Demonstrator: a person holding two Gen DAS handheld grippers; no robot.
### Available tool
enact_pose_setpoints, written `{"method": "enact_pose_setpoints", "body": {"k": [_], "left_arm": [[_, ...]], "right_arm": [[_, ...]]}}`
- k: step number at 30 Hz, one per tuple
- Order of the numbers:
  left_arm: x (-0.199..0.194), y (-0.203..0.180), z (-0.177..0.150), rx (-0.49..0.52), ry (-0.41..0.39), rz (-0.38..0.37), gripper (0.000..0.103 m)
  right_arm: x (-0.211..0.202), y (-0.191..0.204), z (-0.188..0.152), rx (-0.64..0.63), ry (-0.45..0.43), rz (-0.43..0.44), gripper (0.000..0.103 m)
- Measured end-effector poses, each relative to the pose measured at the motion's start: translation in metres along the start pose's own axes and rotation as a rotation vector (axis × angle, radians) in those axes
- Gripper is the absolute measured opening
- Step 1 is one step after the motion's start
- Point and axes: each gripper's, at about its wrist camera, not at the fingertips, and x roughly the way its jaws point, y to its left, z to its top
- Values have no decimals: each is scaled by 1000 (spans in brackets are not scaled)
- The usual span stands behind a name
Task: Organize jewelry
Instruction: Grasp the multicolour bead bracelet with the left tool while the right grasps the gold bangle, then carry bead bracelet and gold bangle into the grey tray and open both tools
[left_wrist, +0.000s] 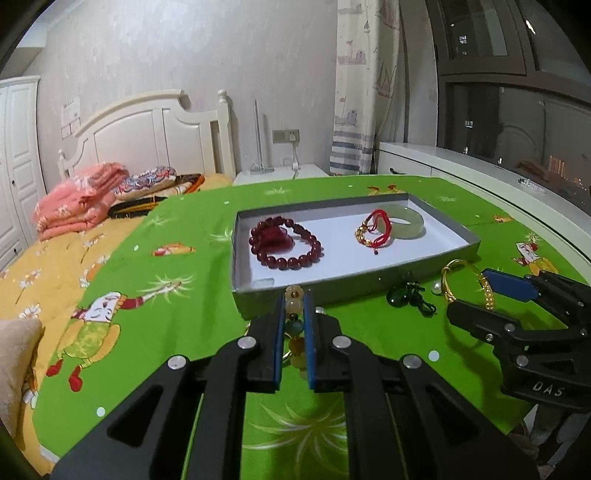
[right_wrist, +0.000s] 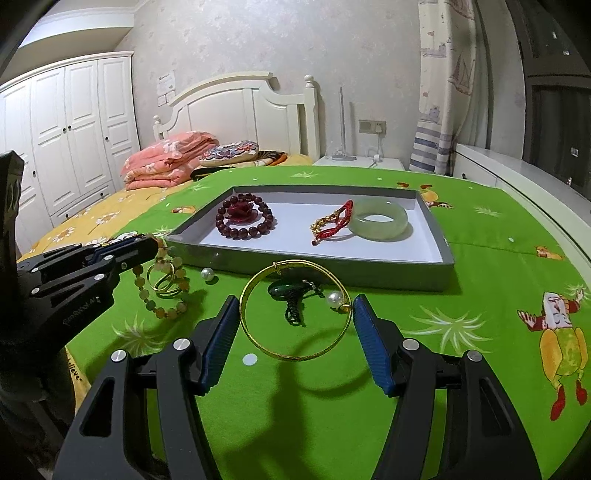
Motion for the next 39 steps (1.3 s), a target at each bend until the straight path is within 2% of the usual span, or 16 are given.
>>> {"method": "enact_pose_setpoints", "body": {"k": [8, 17, 23, 39], "left_arm": [[-2, 0, -1, -5, -12, -6, 9], [-21, -7, 8, 26, -82, -4, 9], [-22, -9, 14, 28, -89, -10, 9], [18, -14, 64, 43, -87, -35, 9]], "right_arm": [[-2, 0, -1, -3, -4, -11, 60], [-13, 6, 6, -25, -47, -35, 60], [-8, 10, 14, -45, -45, -49, 60], [33, -4, 56, -77, -19, -104, 60]]}}
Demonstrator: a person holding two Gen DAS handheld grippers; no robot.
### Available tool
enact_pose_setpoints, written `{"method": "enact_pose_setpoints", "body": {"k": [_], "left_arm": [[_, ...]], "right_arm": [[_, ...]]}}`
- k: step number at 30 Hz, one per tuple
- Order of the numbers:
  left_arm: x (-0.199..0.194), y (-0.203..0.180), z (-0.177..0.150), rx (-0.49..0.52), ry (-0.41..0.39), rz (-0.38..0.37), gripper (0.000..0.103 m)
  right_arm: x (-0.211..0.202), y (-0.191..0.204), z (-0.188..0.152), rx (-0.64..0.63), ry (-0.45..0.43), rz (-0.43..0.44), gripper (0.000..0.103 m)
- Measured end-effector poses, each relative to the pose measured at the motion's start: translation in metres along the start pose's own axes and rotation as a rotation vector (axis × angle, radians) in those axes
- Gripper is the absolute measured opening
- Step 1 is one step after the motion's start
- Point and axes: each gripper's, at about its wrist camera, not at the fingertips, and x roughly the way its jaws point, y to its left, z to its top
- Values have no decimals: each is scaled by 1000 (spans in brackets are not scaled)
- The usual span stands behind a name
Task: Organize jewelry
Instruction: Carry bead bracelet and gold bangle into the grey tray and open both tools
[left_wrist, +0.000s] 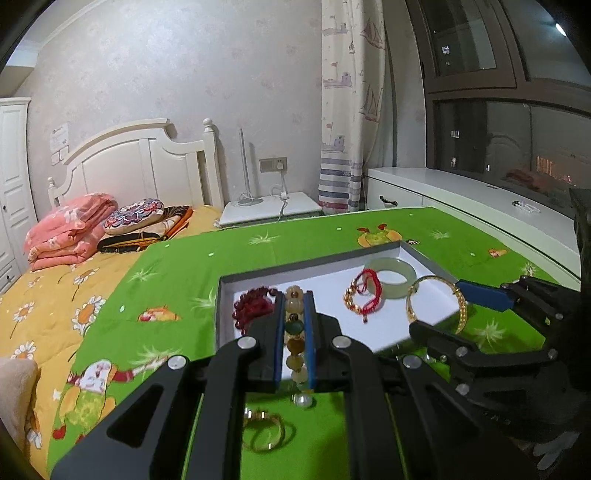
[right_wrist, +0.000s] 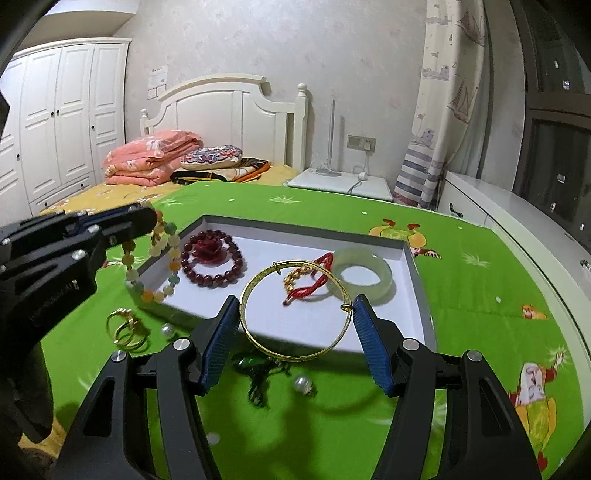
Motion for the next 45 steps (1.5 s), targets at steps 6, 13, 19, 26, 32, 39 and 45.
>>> {"method": "enact_pose_setpoints", "body": {"k": [6, 13, 19, 26, 32, 39, 45], "left_arm": [[26, -3, 23, 23, 12, 2, 9], [69, -3, 45, 14, 57, 15, 9], [102, -7, 52, 35, 91, 58, 9], [132, -1, 44, 7, 153, 99, 9], [135, 7, 34, -33, 179, 109, 15], [107, 16, 30, -91, 118, 146, 71], [56, 33, 15, -119, 54, 174, 93]], "right_arm": [[27, -8, 11, 0, 36, -21, 60], [55, -12, 23, 3, 85, -31, 60], [74, -12, 31, 6, 112, -43, 60], [86, -16, 34, 20, 139, -59, 60], [88, -27, 34, 53, 144, -85, 62], [72, -29, 33, 73, 113, -94, 71], [35, -34, 17, 111, 86, -82, 76]]}}
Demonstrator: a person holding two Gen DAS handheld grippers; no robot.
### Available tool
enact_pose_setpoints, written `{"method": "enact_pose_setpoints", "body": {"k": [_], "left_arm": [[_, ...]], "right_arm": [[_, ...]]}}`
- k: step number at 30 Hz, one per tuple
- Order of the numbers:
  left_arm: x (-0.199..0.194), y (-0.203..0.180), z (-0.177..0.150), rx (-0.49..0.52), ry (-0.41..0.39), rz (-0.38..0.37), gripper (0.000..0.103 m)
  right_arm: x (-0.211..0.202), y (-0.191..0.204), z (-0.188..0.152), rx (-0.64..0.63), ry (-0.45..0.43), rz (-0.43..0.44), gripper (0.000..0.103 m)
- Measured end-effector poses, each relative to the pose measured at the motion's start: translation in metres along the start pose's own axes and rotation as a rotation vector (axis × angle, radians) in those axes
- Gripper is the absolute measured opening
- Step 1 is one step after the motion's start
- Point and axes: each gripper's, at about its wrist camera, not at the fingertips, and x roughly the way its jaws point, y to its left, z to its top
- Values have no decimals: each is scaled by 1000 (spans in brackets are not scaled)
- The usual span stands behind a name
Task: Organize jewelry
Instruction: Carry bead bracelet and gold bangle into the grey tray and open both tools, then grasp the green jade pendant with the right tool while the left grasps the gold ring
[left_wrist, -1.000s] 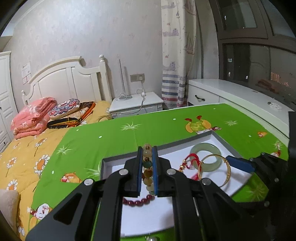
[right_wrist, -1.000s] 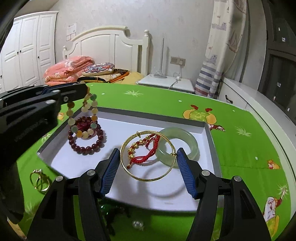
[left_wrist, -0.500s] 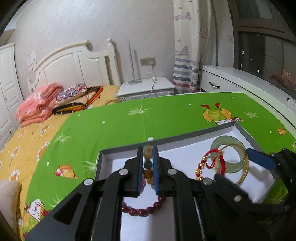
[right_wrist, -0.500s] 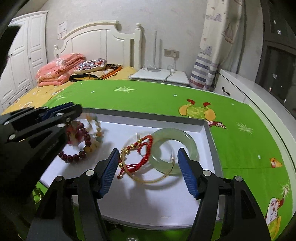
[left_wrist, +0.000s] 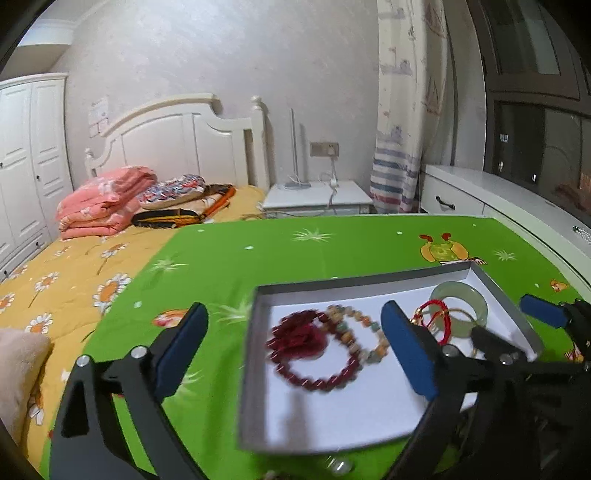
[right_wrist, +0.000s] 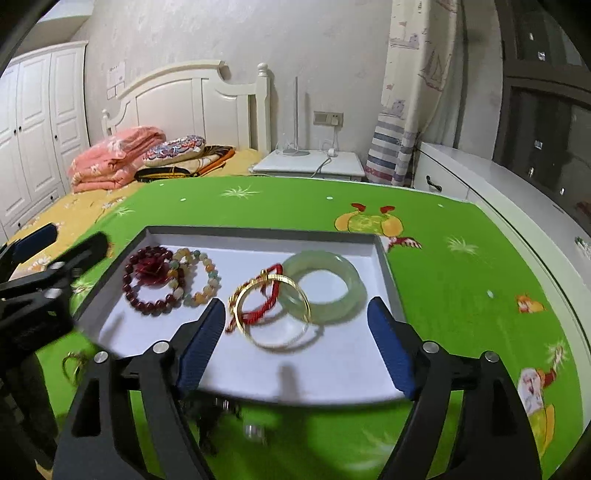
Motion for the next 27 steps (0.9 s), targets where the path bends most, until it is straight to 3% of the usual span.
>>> {"method": "enact_pose_setpoints", "body": {"k": [6, 8, 12, 17, 25, 27], "left_arm": [[-55, 37, -30, -32, -117, -4, 94], [-69, 49, -41, -47, -124, -16, 94], [-78, 65, -58, -54, -51, -55, 98], [-71, 83, -76, -52, 28, -7, 98], [-46, 103, -86, -144, 164, -13, 98], [-47, 103, -85, -144, 157, -9, 98]], "right_arm": [[-33, -10, -28, 25, -1, 18, 79], [-41, -12, -38, 27, -1, 22, 80], [-51, -16, -61, 43, 22, 34, 80], [-51, -13, -80, 25, 58, 44, 80], [-47, 5, -91, -21, 82, 84, 78], [-46, 14, -90, -52, 83, 96, 76]]}}
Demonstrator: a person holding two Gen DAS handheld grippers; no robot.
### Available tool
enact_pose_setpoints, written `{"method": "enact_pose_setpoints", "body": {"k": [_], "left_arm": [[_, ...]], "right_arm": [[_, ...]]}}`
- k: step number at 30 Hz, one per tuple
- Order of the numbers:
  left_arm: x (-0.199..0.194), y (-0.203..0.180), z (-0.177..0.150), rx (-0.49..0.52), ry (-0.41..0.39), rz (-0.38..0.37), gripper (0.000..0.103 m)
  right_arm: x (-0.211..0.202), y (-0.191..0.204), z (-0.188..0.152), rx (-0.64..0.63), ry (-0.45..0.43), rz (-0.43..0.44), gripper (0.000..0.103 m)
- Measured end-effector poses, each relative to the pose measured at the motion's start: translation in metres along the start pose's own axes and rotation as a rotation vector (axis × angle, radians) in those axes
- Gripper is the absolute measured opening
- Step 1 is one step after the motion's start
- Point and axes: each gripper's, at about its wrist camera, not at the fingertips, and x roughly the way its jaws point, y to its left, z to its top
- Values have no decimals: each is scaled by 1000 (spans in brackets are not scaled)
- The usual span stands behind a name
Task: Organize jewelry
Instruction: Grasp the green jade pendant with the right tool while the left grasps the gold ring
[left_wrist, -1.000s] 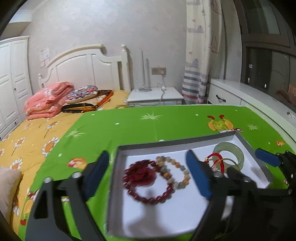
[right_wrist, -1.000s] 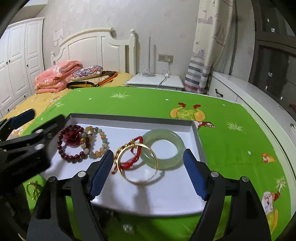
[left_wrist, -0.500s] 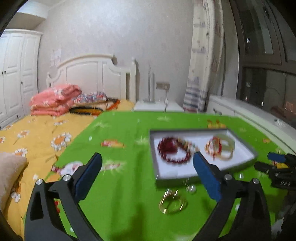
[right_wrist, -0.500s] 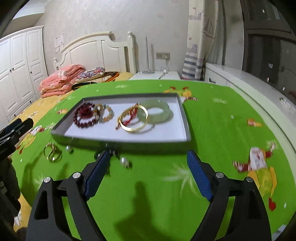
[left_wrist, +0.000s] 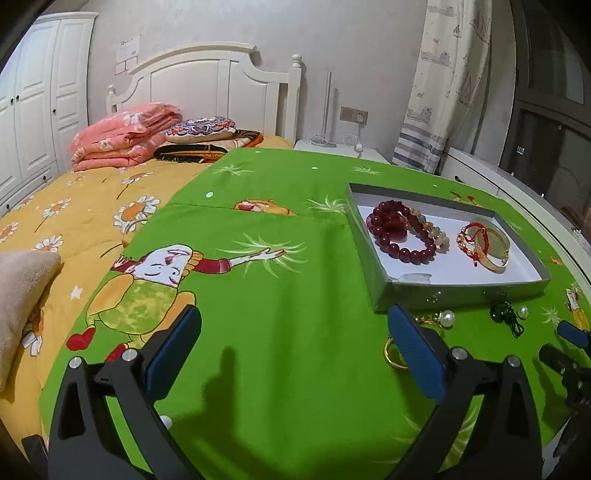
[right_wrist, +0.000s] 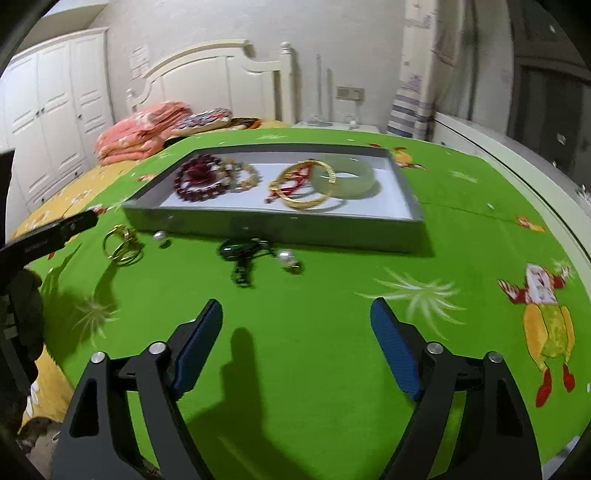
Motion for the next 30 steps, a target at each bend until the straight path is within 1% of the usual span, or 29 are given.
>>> {"method": "enact_pose_setpoints", "body": {"k": [2, 4, 7, 13, 19, 21, 23, 26, 30], "left_arm": [[-3, -4, -1, 15, -25, 9, 98], [-6, -11, -4, 57, -52, 19, 98], [-7, -17, -4, 92, -60, 23, 98], [-4, -12, -3, 67, -48, -14, 98], [-4, -16, -5, 88, -54, -20, 98], [-4, -17, -6, 95, -60, -15, 98], [-4, -18, -7, 96, -63, -13, 98], [-4, -18, -7, 89, -63, -16, 98], [-5, -18, -7, 85, -64, -20, 98]], "right_arm": [[1, 5, 1, -16, 4, 6, 74], [3, 10, 3, -29, 10, 11, 70], [7, 18, 11, -64, 25, 16, 66], [27, 28, 25, -115, 102, 58, 48], [33, 28, 29, -112, 129, 77, 40], [34, 31, 30, -128, 133, 76, 35], [37, 34, 34, -151, 140, 69, 34], [45, 33, 41, -144, 151, 71, 31], [48, 31, 45, -139, 155, 82, 24]]}}
